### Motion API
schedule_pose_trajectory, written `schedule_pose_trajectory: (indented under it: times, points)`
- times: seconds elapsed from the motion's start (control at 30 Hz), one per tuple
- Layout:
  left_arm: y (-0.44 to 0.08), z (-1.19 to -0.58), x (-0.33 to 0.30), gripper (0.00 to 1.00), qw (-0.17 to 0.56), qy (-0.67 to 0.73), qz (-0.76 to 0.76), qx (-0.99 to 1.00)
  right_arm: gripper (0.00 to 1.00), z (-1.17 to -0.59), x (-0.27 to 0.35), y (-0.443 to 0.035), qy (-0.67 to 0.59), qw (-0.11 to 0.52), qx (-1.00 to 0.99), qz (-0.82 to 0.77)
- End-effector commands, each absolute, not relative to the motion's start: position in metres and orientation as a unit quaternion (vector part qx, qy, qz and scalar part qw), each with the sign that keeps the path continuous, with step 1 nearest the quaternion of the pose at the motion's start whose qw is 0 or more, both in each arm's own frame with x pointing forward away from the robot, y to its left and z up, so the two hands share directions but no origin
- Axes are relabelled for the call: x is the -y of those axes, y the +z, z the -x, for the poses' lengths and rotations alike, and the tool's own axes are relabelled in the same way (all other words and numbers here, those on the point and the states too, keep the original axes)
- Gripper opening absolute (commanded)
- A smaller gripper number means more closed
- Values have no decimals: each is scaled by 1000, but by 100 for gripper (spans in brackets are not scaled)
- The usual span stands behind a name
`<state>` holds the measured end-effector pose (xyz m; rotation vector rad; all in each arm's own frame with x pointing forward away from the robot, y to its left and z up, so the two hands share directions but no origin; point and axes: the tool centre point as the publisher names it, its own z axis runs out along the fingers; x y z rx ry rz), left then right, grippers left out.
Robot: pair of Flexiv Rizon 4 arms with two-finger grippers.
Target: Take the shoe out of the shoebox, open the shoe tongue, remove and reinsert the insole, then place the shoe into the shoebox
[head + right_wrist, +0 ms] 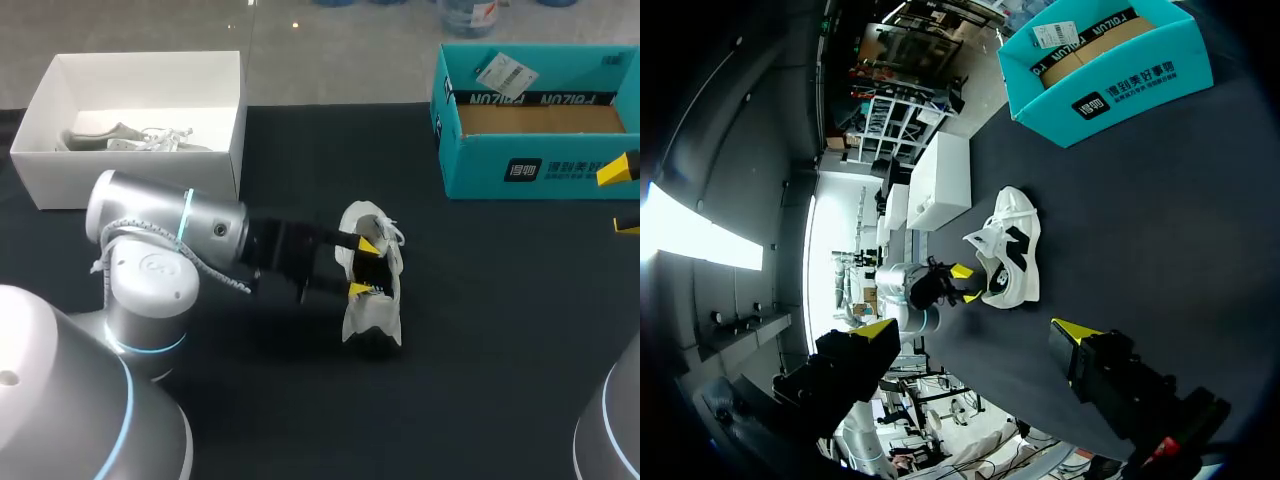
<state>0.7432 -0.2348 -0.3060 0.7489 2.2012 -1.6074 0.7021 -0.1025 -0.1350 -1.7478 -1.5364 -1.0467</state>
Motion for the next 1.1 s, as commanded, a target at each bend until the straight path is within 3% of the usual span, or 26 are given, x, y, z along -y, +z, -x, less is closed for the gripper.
schedule_pose_trajectory:
  times: [0.03,0.07,0.1,0.37,0.7,1.1]
  points:
    - [-293,-748,233,26,144,-552,-286,-770,100,-701,102,-135,-392,289,576,657]
    - [-289,-750,234,5,137,-549,-297,-769,100,-701,102,-135,-392,289,576,657]
    - [-285,-752,234,0,121,-543,-310,-771,100,-701,102,-135,-392,289,576,657]
    - [-257,-770,222,0,9,-446,-465,-765,100,-701,102,-135,-392,289,576,657]
    - [-244,-761,216,0,-67,-390,-530,-750,100,-701,102,-135,-392,289,576,657]
    - [-243,-760,213,0,-58,-372,-540,-753,100,-701,102,-135,-392,289,576,657]
